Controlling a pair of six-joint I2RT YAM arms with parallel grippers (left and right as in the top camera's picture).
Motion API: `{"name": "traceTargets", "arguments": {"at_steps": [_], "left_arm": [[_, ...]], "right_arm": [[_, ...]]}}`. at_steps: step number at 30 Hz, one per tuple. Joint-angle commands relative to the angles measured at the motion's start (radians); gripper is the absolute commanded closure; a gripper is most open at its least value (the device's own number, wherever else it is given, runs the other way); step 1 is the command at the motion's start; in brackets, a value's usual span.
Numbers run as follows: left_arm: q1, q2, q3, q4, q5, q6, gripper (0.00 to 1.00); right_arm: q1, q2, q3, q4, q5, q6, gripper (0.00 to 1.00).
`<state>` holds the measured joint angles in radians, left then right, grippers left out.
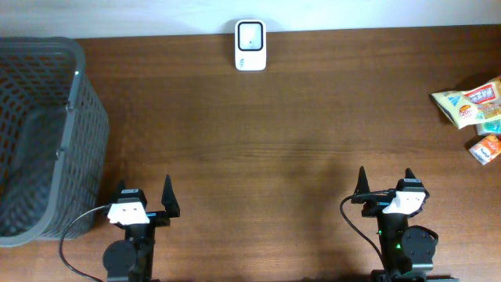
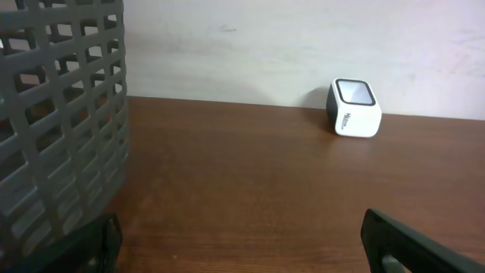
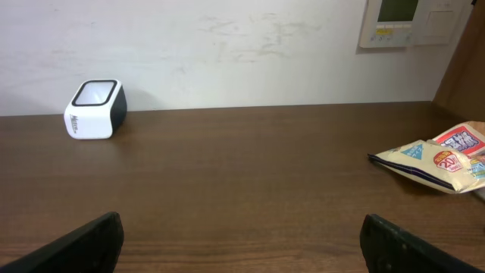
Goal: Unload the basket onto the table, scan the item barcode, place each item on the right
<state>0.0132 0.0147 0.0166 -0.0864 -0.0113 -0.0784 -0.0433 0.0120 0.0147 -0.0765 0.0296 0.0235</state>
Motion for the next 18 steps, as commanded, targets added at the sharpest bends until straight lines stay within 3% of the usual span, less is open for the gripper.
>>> {"name": "traceTargets", "arguments": {"at_steps": [1,18], "left_arm": [[-0.005,-0.010,-0.006,0.003,0.015,0.071,0.01],[-0.017,-0.010,-0.008,0.004,-0.030,0.111,0.01]], "right_arm": [[-0.003,-0.009,-0.009,-0.002,0.008,0.008,0.02],[-0.003,-0.009,-0.009,-0.002,0.008,0.008,0.01]]}}
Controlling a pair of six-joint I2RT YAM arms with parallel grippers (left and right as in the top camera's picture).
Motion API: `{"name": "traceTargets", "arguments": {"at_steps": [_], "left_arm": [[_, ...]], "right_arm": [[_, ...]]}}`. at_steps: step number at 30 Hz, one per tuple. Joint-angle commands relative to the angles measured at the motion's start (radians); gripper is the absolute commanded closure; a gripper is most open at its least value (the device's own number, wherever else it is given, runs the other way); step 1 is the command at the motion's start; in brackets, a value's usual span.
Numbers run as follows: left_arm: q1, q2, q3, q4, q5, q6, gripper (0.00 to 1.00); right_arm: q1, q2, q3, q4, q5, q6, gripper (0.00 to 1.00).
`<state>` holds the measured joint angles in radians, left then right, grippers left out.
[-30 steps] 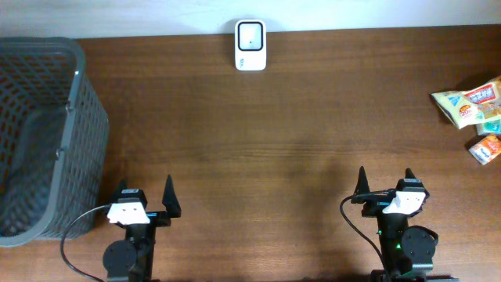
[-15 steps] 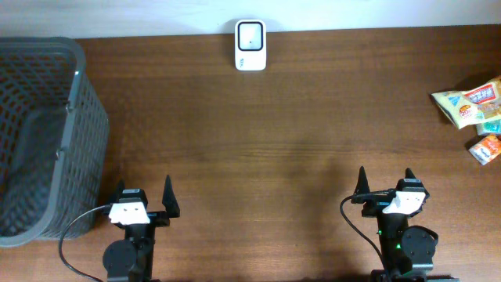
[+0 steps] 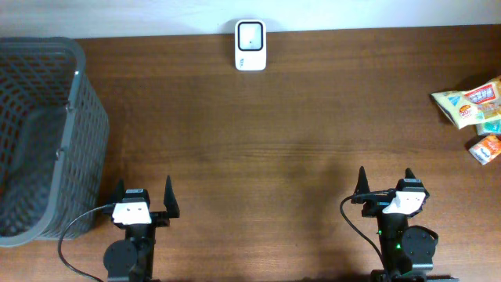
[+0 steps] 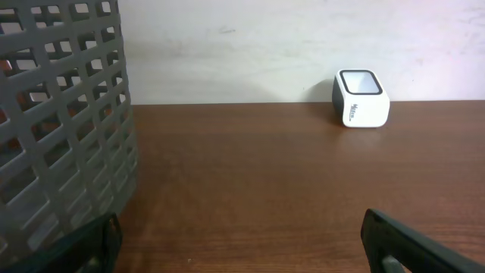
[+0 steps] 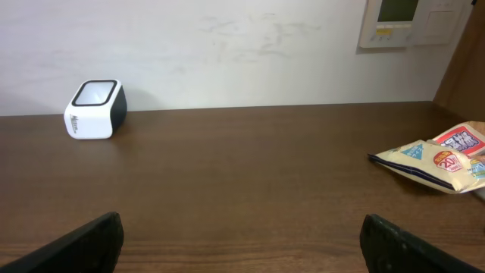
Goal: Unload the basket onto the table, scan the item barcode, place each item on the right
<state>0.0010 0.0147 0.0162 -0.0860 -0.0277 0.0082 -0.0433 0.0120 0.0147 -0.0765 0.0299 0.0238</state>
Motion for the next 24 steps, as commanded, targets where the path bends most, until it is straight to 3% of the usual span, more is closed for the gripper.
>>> {"name": "traceTargets", "arguments": {"at_steps": [1,8,14,24], "left_arm": [[-0.005,-0.010,-0.008,0.004,-0.014,0.037,0.01],[-0.005,-0.010,-0.008,0.002,-0.005,0.072,0.01],[-0.005,-0.010,-0.007,0.001,0.003,0.002,0.01],[-0.005,-0.010,-0.007,0.000,0.008,0.000,0.01]], "right_arm": [[-0.003,-0.009,-0.009,-0.002,0.008,0.007,0.01],[-0.003,-0.009,-0.009,-0.002,0.008,0.007,0.01],[-0.003,-0.009,-0.009,-0.002,0.008,0.007,0.01],[-0.003,-0.009,-0.009,-0.002,0.008,0.007,0.01]]}}
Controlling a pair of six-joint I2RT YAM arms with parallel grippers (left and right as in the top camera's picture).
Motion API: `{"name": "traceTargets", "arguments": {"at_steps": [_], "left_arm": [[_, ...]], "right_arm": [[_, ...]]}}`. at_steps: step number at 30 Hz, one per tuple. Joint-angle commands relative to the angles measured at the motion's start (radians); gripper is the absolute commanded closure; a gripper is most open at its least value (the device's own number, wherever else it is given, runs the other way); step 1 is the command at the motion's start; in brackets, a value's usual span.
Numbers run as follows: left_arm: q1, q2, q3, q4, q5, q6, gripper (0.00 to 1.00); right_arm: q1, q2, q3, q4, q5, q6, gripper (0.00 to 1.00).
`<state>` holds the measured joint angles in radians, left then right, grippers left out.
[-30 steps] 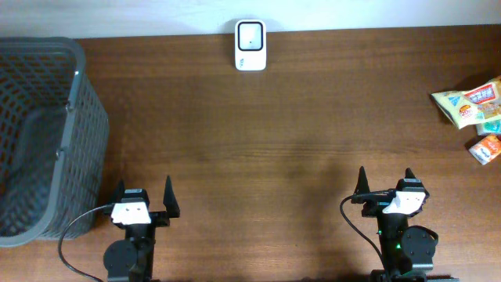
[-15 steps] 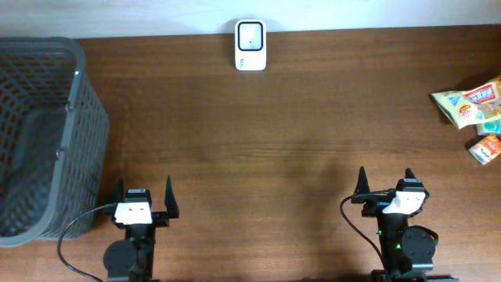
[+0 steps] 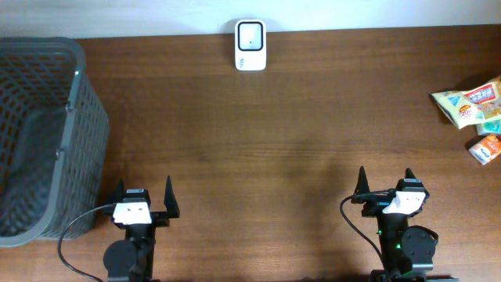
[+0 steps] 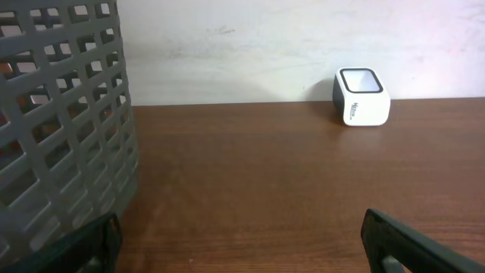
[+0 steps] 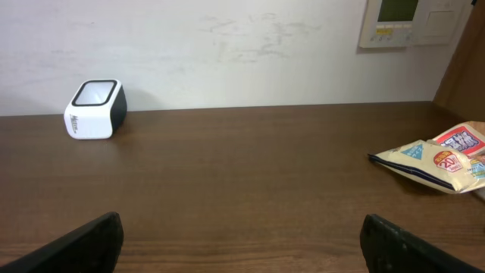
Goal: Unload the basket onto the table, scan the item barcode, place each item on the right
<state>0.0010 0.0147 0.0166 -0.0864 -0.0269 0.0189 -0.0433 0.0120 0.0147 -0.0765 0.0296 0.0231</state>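
A white barcode scanner [image 3: 250, 34] with a dark window stands at the table's far edge, also in the left wrist view [image 4: 361, 97] and right wrist view [image 5: 95, 109]. Snack packets [image 3: 470, 106] lie at the far right, the yellow one nearest [image 5: 428, 163]. My left gripper [image 3: 144, 197] rests open at the near left edge, empty. At the near right, my right gripper [image 3: 384, 185] is open too, holding nothing. Both are far from the scanner and the packets.
A tall dark grey mesh basket [image 3: 43, 133] fills the left side, close beside the left gripper [image 4: 61, 129]. A wall panel [image 5: 405, 21] hangs behind the table on the right. The wooden table [image 3: 297, 149] runs between grippers and scanner.
At the oldest moment my left gripper was turned slightly to the right, with the scanner seen askew. By the following moment it faced straight ahead, and it stands so now. The right gripper, scanner and packets kept their places.
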Motion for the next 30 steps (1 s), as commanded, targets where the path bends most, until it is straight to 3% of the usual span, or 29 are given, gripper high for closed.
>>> {"name": "traceTargets", "arguments": {"at_steps": [1,30], "left_arm": [[-0.005,-0.010,-0.008,0.000,0.007,-0.011,0.01],[-0.005,-0.010,-0.008,0.002,0.011,-0.030,0.01]], "right_arm": [[-0.003,-0.009,-0.009,-0.002,0.008,0.008,0.01],[-0.003,-0.009,-0.009,-0.002,0.008,0.008,0.01]]}}
